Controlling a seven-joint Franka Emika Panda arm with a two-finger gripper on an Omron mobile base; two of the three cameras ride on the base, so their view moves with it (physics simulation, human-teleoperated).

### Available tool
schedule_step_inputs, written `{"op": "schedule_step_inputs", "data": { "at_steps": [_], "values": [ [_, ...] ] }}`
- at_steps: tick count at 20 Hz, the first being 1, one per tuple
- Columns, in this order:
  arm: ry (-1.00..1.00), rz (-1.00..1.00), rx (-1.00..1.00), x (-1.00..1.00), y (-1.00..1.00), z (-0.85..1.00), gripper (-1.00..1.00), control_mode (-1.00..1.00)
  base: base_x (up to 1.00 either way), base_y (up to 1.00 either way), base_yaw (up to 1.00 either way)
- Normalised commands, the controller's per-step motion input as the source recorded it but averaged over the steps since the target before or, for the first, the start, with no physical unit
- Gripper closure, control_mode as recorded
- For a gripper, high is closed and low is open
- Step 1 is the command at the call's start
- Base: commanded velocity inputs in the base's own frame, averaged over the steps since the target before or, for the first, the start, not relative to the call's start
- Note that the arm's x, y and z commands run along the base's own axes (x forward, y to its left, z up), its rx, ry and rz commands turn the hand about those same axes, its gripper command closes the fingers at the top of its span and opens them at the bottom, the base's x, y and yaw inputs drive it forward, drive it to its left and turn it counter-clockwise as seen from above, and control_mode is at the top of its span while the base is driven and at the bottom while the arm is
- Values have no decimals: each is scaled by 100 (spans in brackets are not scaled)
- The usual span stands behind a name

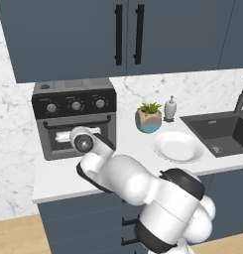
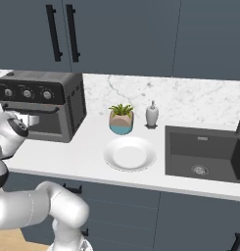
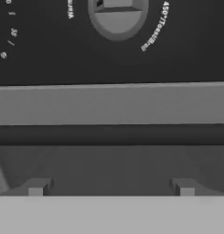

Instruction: Pick up the kebab skewer and baguette bread, and place them inside the toaster oven. Close the toaster oven door and start by setting the timer.

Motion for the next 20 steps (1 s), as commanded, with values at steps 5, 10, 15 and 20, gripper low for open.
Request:
{"op": "schedule_step_inputs", "data": {
  "at_steps": [5, 10, 15, 20],
  "values": [
    [-6, 0, 0, -2, 38, 47, -100, -100, 0, 0, 0],
    [-7, 0, 0, -1, 40, 49, -100, -100, 0, 0, 0],
    [-10, 0, 0, 0, 33, 45, -100, -100, 0, 0, 0],
    [-8, 0, 0, 0, 28, 30, -100, -100, 0, 0, 0]
  ]
}}
